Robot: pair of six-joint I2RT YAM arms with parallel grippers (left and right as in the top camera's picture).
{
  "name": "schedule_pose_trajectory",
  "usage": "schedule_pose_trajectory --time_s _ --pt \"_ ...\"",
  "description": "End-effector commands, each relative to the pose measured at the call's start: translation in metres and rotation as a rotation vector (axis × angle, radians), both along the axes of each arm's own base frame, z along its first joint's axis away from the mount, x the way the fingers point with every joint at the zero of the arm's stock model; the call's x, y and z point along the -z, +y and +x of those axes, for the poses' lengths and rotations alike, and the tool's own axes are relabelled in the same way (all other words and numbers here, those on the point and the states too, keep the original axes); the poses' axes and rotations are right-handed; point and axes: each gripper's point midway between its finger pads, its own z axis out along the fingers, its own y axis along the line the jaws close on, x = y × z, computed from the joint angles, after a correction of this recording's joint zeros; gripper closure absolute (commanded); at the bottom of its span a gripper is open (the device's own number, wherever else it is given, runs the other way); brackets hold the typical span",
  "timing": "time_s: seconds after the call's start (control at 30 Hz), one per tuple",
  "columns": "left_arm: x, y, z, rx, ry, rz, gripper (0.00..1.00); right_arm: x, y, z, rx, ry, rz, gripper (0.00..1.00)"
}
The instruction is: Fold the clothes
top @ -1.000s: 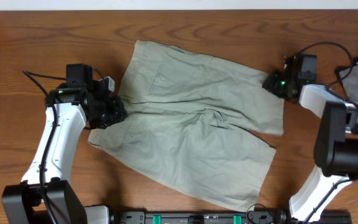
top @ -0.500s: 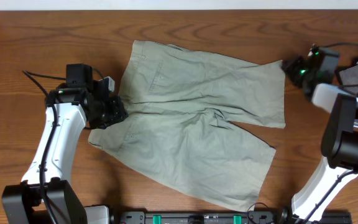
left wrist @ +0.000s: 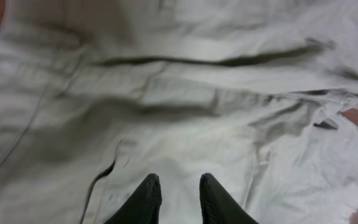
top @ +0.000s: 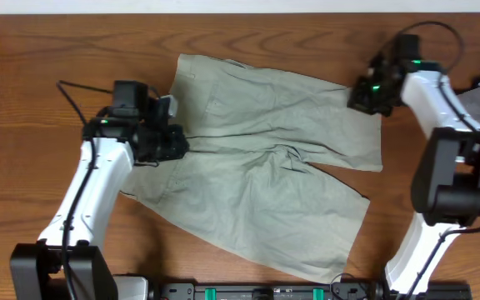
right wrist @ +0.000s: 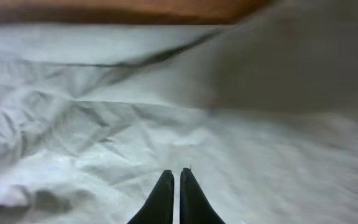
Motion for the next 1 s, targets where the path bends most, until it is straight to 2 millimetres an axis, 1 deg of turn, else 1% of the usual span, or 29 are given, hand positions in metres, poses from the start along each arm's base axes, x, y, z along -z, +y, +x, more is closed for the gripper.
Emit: schedule_pose_trajectory --time_s 0.0,0.13,0.2,0.23,0.3,0.33,0.4,0.47,0.53,0.6,0.73,0.83,0.9,0.97 --pt "0.015 0.004 0.002 0.034 0.003 0.096 0.77 0.013 0.001 0.006 -0.033 -0.028 -0.118 0.95" --pt "0.030 -0.002 -0.001 0.077 0.042 0.104 0.79 0.029 0.021 0.028 -0.004 -0.083 -0.047 0.95" --pt "0.036 -0.003 -0.002 0.080 0.061 0.106 0.80 0.040 0.025 0.034 0.019 -0.087 -0.028 0.95" --pt "0.039 -0.003 -0.003 0.080 0.070 0.106 0.80 0.049 0.023 0.036 0.031 -0.079 -0.034 0.95" --pt "0.043 -0.003 -0.003 0.080 0.082 0.107 0.80 0.066 0.013 0.034 0.067 -0.050 -0.072 0.95" --pt "0.044 -0.003 -0.003 0.080 0.087 0.108 0.81 0.078 0.004 0.033 0.094 -0.031 -0.101 0.95" --pt "0.045 -0.003 -0.004 0.081 0.092 0.108 0.81 0.091 -0.013 0.031 0.127 -0.011 -0.138 0.96" --pt "0.045 -0.003 -0.005 0.081 0.094 0.108 0.80 0.095 -0.031 0.032 0.162 -0.008 -0.151 0.97" --pt "0.045 -0.002 -0.005 0.081 0.095 0.109 0.81 0.089 -0.051 0.038 0.203 -0.027 -0.141 0.98" --pt "0.045 -0.002 -0.005 0.084 0.096 0.110 0.80 0.077 -0.064 0.047 0.231 -0.058 -0.087 0.98" --pt "0.051 -0.001 -0.010 0.097 0.110 0.122 0.80 0.044 -0.082 0.070 0.253 -0.140 0.068 0.98" --pt "0.055 0.000 -0.013 0.097 0.121 0.125 0.80 0.026 -0.098 0.081 0.272 -0.185 0.103 0.98" --pt "0.056 0.002 -0.013 0.094 0.122 0.138 0.80 0.013 -0.101 0.086 0.244 -0.207 0.129 0.99" --pt "0.056 0.002 -0.013 0.094 0.121 0.138 0.80 -0.005 -0.091 0.086 0.161 -0.221 0.175 0.98"
